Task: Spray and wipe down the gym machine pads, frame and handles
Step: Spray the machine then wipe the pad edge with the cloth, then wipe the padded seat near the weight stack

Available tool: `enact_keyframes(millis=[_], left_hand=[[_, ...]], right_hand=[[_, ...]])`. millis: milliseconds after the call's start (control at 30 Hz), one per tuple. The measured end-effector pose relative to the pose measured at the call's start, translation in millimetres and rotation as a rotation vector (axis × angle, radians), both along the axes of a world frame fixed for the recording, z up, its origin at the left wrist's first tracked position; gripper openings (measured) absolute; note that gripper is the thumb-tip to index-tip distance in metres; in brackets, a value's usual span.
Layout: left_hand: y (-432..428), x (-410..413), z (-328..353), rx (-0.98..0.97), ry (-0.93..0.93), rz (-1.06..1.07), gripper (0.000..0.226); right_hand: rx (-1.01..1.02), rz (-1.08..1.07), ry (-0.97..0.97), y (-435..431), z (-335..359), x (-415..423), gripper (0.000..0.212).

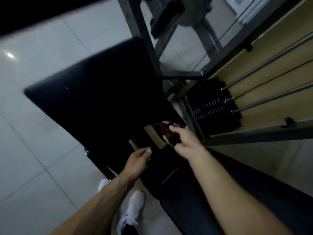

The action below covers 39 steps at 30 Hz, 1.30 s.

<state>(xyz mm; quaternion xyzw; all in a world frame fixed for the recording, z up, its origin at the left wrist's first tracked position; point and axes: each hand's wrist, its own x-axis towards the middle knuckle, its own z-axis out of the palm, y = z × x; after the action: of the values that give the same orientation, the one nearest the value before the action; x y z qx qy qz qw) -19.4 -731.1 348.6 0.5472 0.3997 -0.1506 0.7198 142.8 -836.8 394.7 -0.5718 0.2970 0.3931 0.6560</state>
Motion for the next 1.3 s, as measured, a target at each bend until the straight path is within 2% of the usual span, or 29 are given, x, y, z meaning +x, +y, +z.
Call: enact_keyframes(millis=[33, 67, 133, 233, 333, 500, 600, 700, 800, 833, 900, 967, 1033, 1200, 1300], left_hand=[[6, 1, 27, -0.014, -0.065, 0.031, 0.052], [13, 1, 58, 0.017, -0.127, 0.029, 0.048], [31, -6, 114, 0.155, -0.266, -0.024, 0.029], [54, -27, 176, 0.401, -0.404, -0.110, 0.031], [74, -61, 218, 0.577, -0.446, -0.132, 0.025], [115, -105, 258, 0.707, -0.421, -0.035, 0.021], [153, -128, 259, 0.771, -0.352, 0.002, 0.030], [190, -150, 241, 0.717, -0.297, 0.081, 0.031], [248, -171, 217, 0.625, -0.208, 0.164, 0.045], [271, -177, 205, 0.598, -0.184, 0.177, 0.042], [327, -186, 178, 0.556, -0.153, 0.152, 0.023], [386, -192, 148, 0.549, -0.141, 0.089, 0.012], [427, -197, 118, 0.603, -0.168, -0.023, 0.012], [504, -209, 33, 0.675, -0.305, -0.293, 0.034], [536, -198, -34, 0.655, -0.252, -0.393, 0.052]], right_hand=[[0.087, -0.034, 0.058, 9, 20, -17, 0.023], [0.162, -0.061, 0.095, 17, 42, -34, 0.026], [0.247, -0.077, 0.137, 29, 83, -67, 0.030], [0.295, -0.018, 0.145, 48, 134, -107, 0.030], [0.353, 0.120, 0.122, 65, 183, -140, 0.027], [0.368, 0.327, 0.106, 107, 229, -182, 0.032], [0.326, 0.451, 0.123, 150, 231, -203, 0.038], [0.286, 0.523, 0.157, 196, 213, -218, 0.036], [0.304, 0.519, 0.213, 251, 188, -236, 0.029], [0.320, 0.530, 0.229, 269, 178, -242, 0.026], [0.341, 0.512, 0.271, 313, 154, -255, 0.019], [0.336, 0.518, 0.291, 363, 119, -267, 0.015], [0.275, 0.517, 0.307, 406, 85, -272, 0.018], [0.140, 0.395, 0.346, 493, -6, -271, 0.020], [0.130, 0.357, 0.379, 520, -64, -264, 0.021]])
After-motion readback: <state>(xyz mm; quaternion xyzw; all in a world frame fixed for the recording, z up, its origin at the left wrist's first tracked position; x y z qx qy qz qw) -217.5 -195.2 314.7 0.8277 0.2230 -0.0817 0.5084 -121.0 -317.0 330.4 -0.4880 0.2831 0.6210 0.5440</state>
